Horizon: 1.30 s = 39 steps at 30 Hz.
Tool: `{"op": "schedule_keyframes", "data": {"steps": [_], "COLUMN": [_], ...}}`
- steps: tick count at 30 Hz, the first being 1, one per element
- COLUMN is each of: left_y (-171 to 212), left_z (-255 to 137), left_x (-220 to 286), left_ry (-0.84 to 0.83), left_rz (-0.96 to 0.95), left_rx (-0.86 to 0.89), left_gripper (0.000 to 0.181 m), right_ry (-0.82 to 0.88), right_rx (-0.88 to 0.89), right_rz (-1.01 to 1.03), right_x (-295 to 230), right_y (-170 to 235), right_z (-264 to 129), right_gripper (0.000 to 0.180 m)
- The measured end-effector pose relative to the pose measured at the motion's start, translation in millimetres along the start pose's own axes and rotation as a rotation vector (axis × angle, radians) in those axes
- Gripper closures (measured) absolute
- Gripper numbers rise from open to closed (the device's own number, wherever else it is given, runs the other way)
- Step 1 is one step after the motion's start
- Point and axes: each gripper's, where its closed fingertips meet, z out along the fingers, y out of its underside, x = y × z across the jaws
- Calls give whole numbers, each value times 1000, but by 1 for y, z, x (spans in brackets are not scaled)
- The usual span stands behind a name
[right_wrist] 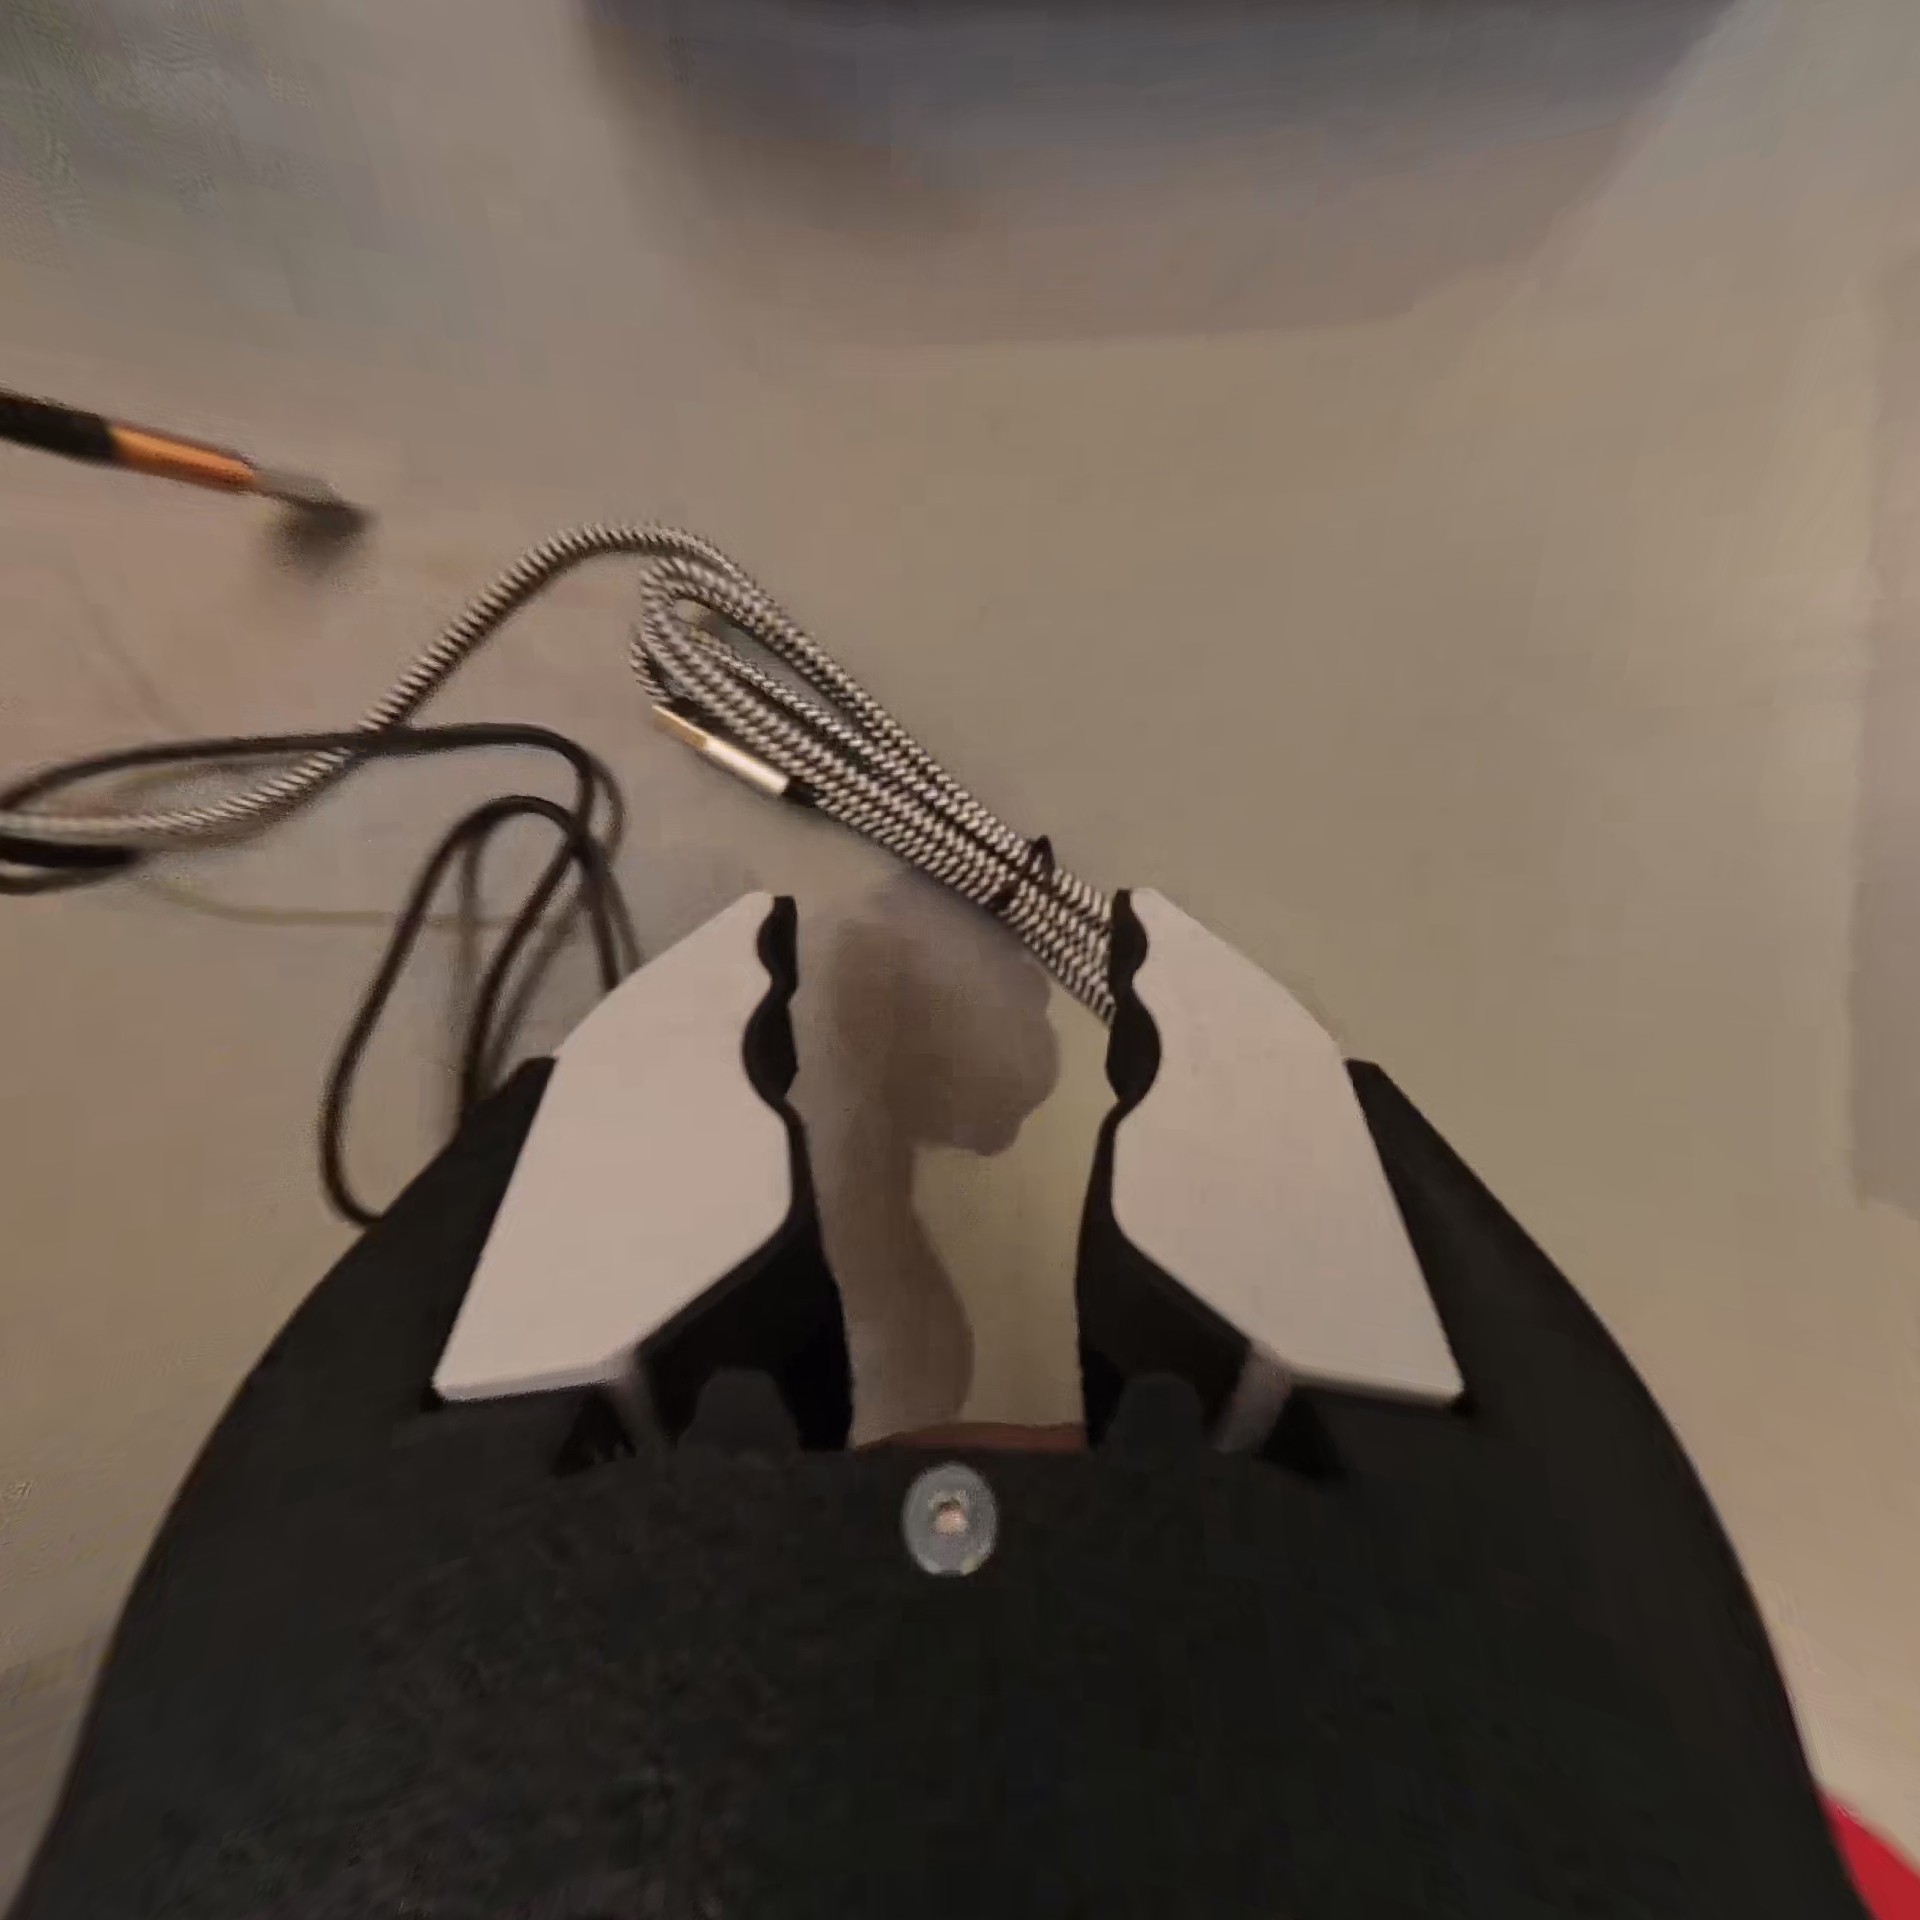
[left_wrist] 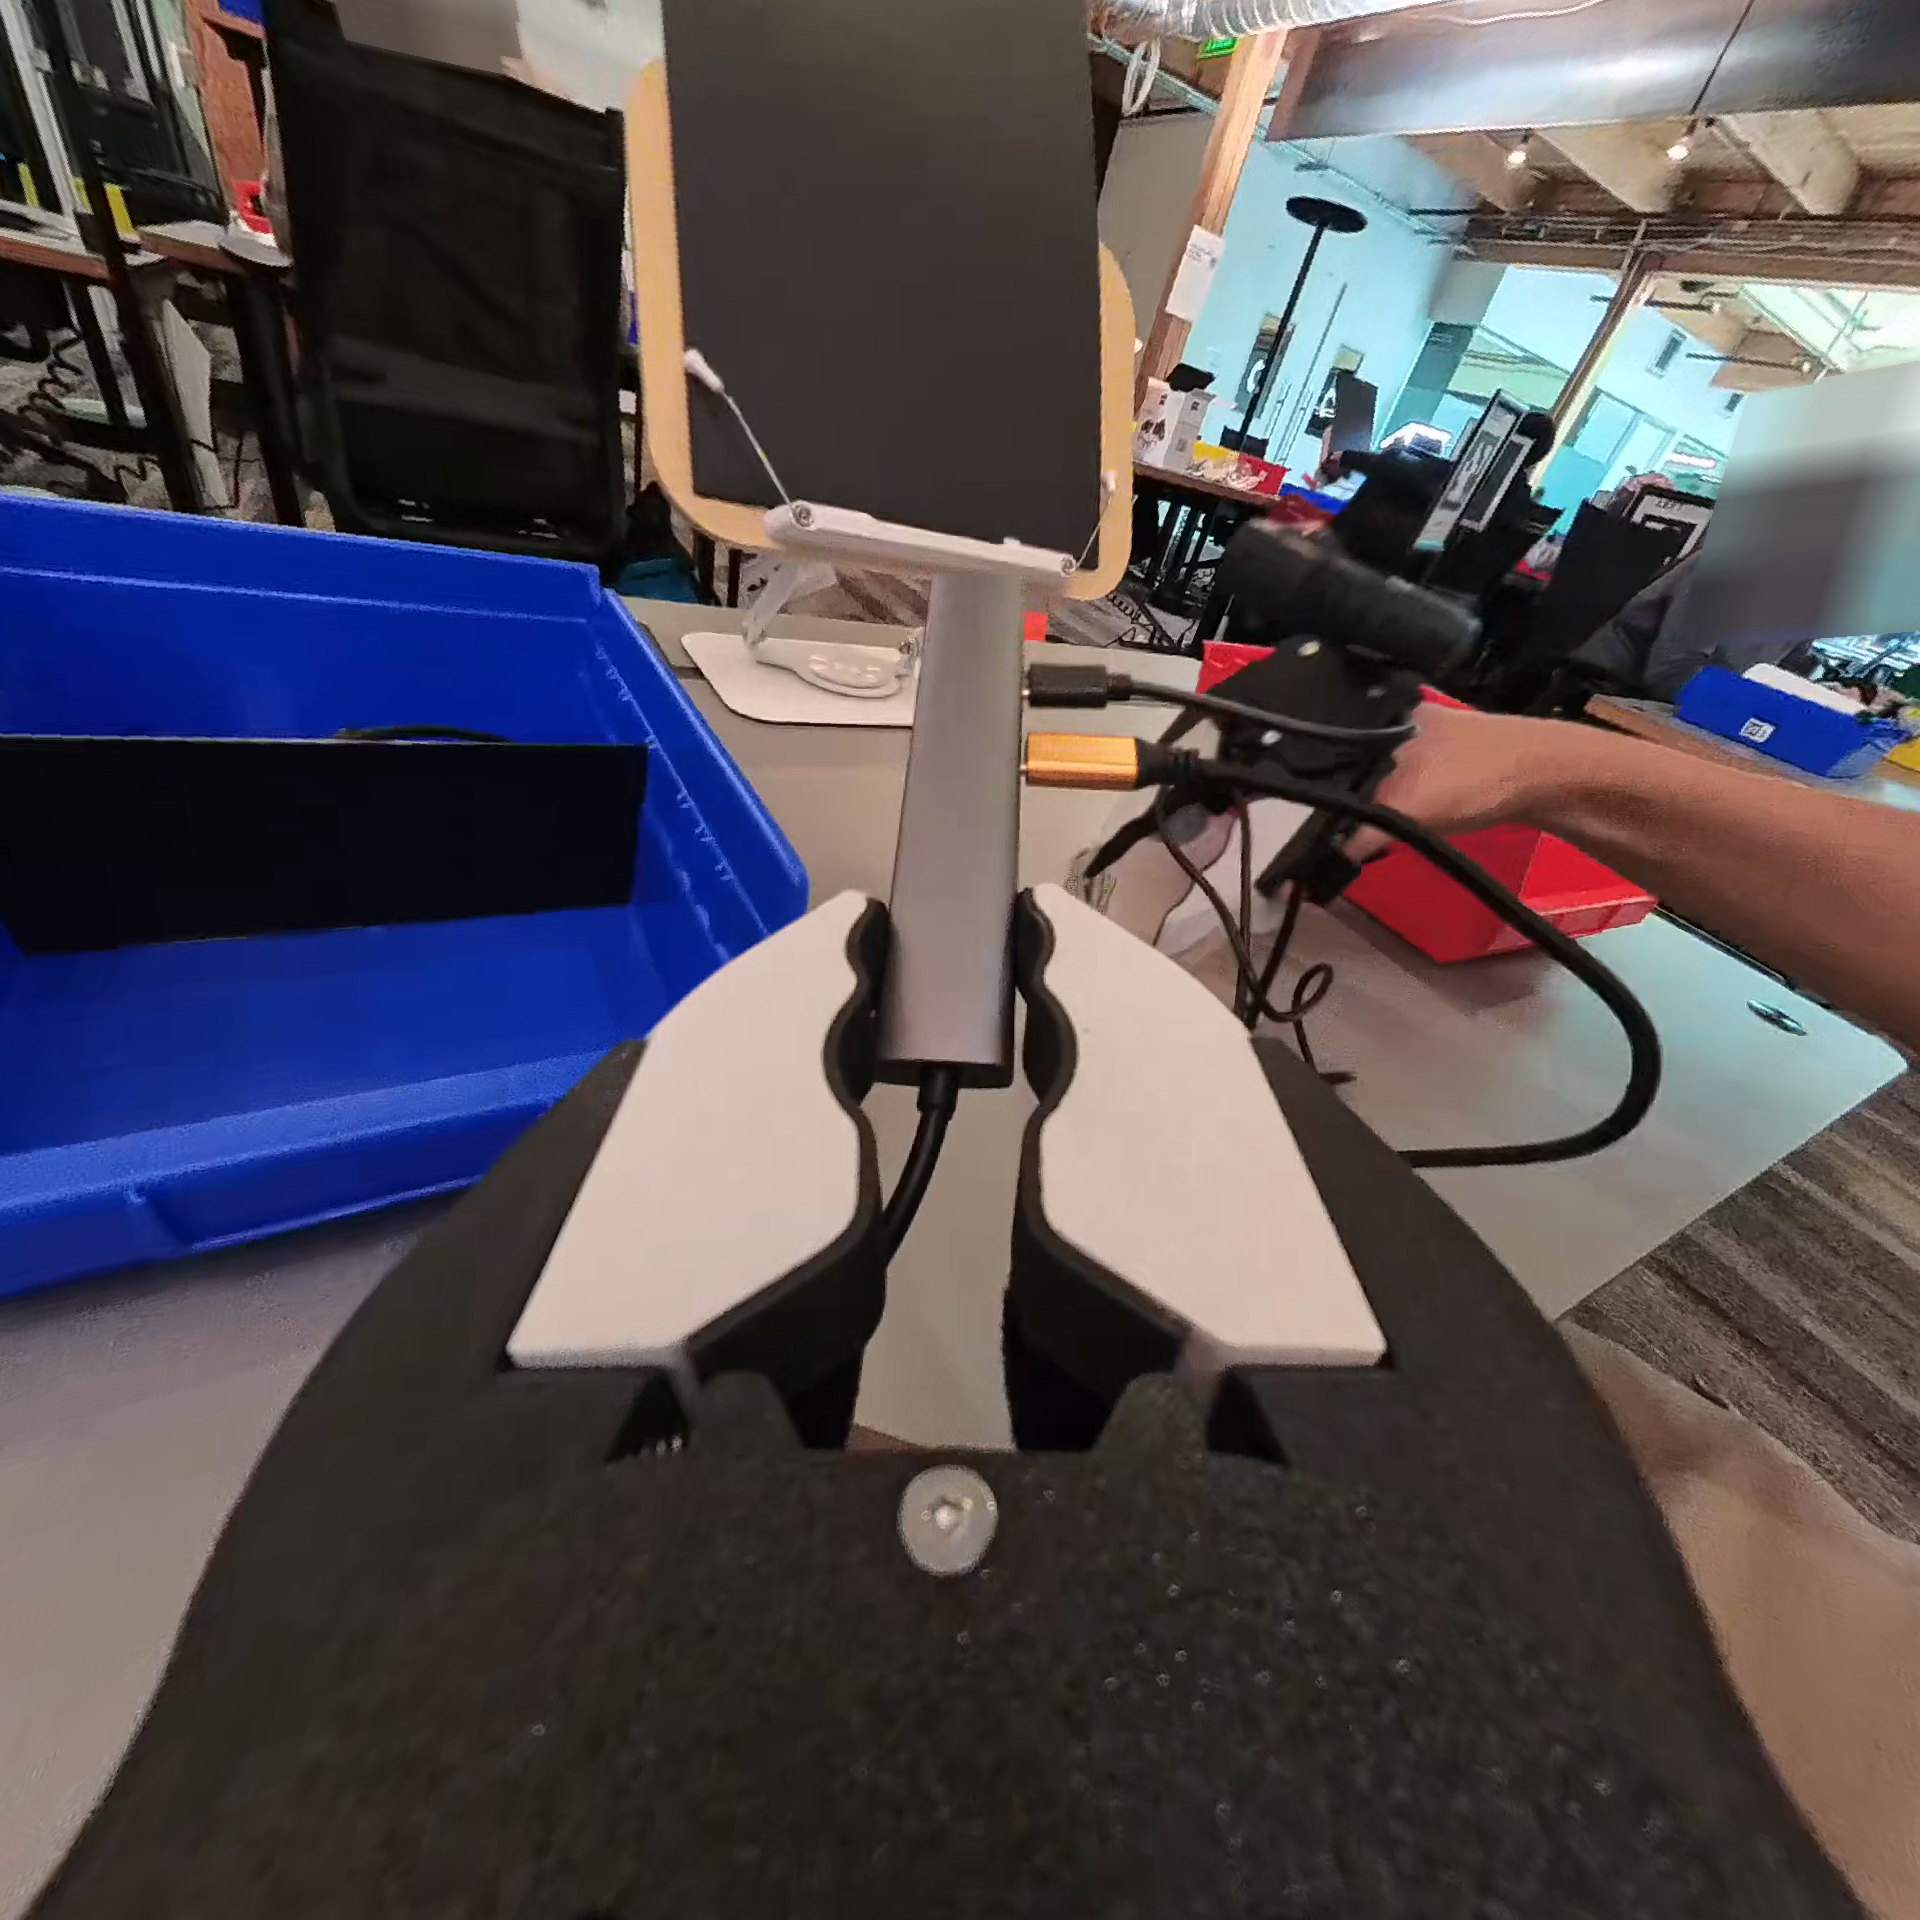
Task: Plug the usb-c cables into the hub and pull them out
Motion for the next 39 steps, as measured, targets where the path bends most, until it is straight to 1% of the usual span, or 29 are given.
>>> {"op": "schedule_keyframes", "data": {"steps": [1, 3, 5, 6, 7, 8, 10, 12, 13, 15, 17, 18, 19, 20, 21, 23, 25, 28, 30, 33, 37, 39], "left_y": [-1, 3, 8, 9, 10, 10, 10, 9, 9, 10, 11, 10, 10, 10, 11, 12, 15, 20, 22, 25, 19, 14], "left_z": [-1, -2, -3, -3, -3, -4, -6, -7, -7, -7, -6, -6, -6, -5, -4, -2, 2, 9, 16, 34, 69, 88], "left_x": [1, 2, 2, 2, 3, 4, 3, 1, 0, -2, -1, -1, 1, 2, 3, 8, 14, 27, 39, 58, 82, 95], "left_ry": [12, 22, 18, 23, 26, 27, 16, 5, 3, -1, 7, 6, 12, 19, 21, 34, 50, 83, 123, 170, 213, 235], "left_rz": [17, 52, 63, 59, 53, 54, 73, 93, 95, 93, 90, 90, 89, 89, 92, 100, 114, 132, 123, 160, 219, 255], "left_rx": [4, -9, -29, -32, -34, -35, -38, -34, -35, -35, -42, -39, -38, -40, -41, -47, -57, -77, -85, -113, -142, -154], "left_gripper": [158, 158, 158, 158, 158, 158, 158, 158, 158, 158, 158, 158, 158, 158, 158, 158, 158, 158, 158, 158, 158, 158], "right_ry": [-2, -10, -54, -97, -144, -160, -92, 18, 98, 345, 715, 862, 924, 941, 976, 1070, 1033, 917, 840, 696, 537, 476], "right_rx": [-23, -60, -148, -200, -212, -246, -271, -219, -173, -74, 7, 75, 151, 188, 162, 52, -10, -105, -157, -213, -401, -468], "right_rz": [-39, -99, -116, -94, -54, -35, -33, -18, 1, 56, 171, 234, 275, 280, 276, 264, 283, 321, 364, 380, 372, 340], "right_x": [3, 8, 9, 8, 6, 7, 18, 34, 46, 80, 122, 132, 131, 122, 114, 97, 76, 47, 36, 30, 33, 37], "right_y": [0, -5, 1, 8, 8, 13, 19, 15, 10, 2, 11, 17, 22, 29, 42, 78, 113, 166, 196, 225, 268, 282], "right_z": [7, 16, 24, 27, 26, 23, 14, -10, -29, -86, -172, -218, -256, -284, -309, -352, -371, -372, -355, -307, -236, -202], "right_gripper": [119, 120, 130, 137, 153, 158, 165, 166, 166, 166, 166, 166, 166, 166, 166, 166, 166, 165, 165, 166, 165, 165]}}
